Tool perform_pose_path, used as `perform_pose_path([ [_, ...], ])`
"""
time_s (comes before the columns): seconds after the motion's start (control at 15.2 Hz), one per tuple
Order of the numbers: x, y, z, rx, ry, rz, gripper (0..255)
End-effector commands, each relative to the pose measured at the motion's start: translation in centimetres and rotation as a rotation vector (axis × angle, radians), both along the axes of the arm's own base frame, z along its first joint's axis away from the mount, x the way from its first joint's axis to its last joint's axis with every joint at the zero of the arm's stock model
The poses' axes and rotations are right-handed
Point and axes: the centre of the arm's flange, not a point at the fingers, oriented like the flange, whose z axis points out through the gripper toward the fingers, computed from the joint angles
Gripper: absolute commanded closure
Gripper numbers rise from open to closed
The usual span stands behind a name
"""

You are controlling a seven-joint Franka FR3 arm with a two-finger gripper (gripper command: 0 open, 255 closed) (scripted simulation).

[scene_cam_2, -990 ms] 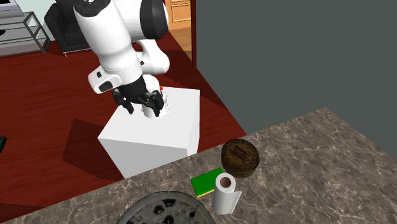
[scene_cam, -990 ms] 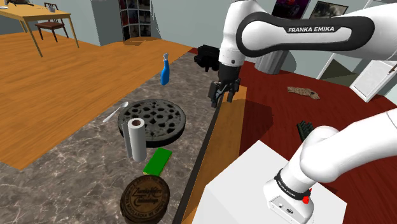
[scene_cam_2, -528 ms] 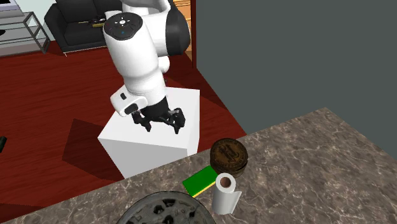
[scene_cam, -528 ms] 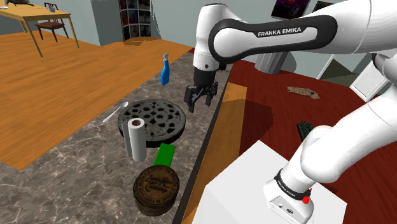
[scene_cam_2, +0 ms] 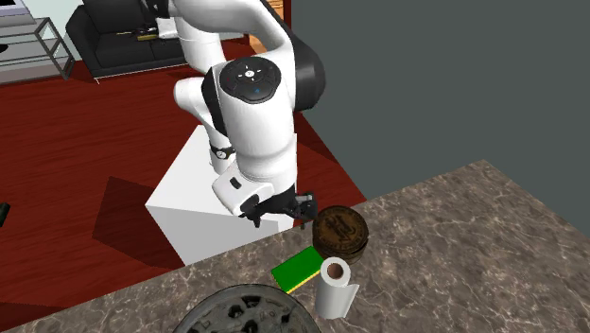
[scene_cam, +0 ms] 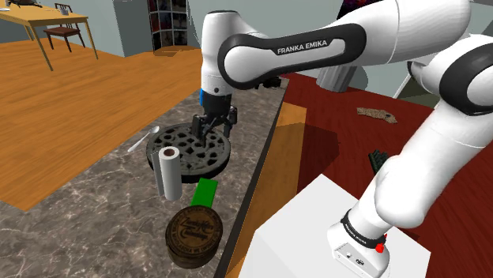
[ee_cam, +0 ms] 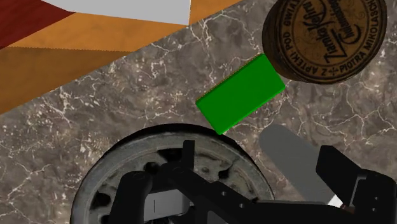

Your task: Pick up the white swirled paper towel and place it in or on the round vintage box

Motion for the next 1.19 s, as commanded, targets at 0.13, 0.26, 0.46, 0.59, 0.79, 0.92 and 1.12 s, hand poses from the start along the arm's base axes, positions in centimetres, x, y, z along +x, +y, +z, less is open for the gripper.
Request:
perform_pose_path([
  [0.13, 2.0, 4.7, -1.2, 0.004, -0.009, 0.026, 0],
  [0.26, 3.0, 7.1, -1.7, 0.005, -0.013, 0.039, 0],
  [0.46, 4.4, 10.6, -2.6, 0.007, -0.020, 0.059, 0],
  [0.59, 4.9, 11.7, -3.3, 0.008, -0.022, 0.065, 0],
  [0.79, 4.8, 11.8, -4.9, 0.008, -0.022, 0.065, 0],
  [0.92, 4.7, 11.9, -6.0, 0.008, -0.022, 0.065, 0],
  [1.12, 4.6, 11.9, -6.8, 0.008, -0.022, 0.065, 0],
])
